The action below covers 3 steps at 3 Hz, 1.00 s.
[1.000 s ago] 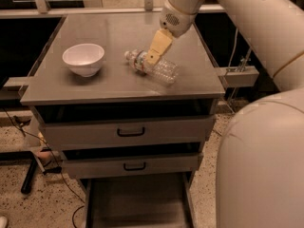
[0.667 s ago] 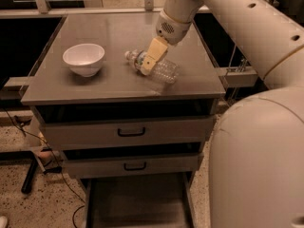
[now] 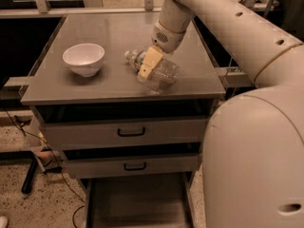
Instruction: Place blue plastic bottle into bottom drawer
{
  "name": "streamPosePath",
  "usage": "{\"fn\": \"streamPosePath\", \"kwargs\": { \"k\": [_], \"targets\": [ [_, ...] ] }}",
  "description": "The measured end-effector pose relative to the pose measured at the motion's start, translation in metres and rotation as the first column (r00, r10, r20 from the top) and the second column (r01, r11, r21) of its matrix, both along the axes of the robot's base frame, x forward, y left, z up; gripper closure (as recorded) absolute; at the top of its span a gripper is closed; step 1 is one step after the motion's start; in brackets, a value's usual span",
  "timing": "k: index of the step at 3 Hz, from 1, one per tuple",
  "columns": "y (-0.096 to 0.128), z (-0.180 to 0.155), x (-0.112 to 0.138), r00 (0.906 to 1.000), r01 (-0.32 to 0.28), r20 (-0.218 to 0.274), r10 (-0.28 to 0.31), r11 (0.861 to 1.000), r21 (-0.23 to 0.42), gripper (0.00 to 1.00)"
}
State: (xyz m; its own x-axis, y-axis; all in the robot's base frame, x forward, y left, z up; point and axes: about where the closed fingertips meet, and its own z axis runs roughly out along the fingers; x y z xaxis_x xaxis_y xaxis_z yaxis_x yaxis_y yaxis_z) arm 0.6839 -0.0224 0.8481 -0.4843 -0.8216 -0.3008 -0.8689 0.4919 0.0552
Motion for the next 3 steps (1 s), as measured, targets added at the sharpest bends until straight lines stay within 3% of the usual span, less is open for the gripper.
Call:
{"fn": "streamPosePath", "kwargs": {
  "k": [3],
  "targets": [
    [0.0,0.0,0.0,1.0,0.0,0.0,0.0,1.0,0.0,0.66]
  ]
}}
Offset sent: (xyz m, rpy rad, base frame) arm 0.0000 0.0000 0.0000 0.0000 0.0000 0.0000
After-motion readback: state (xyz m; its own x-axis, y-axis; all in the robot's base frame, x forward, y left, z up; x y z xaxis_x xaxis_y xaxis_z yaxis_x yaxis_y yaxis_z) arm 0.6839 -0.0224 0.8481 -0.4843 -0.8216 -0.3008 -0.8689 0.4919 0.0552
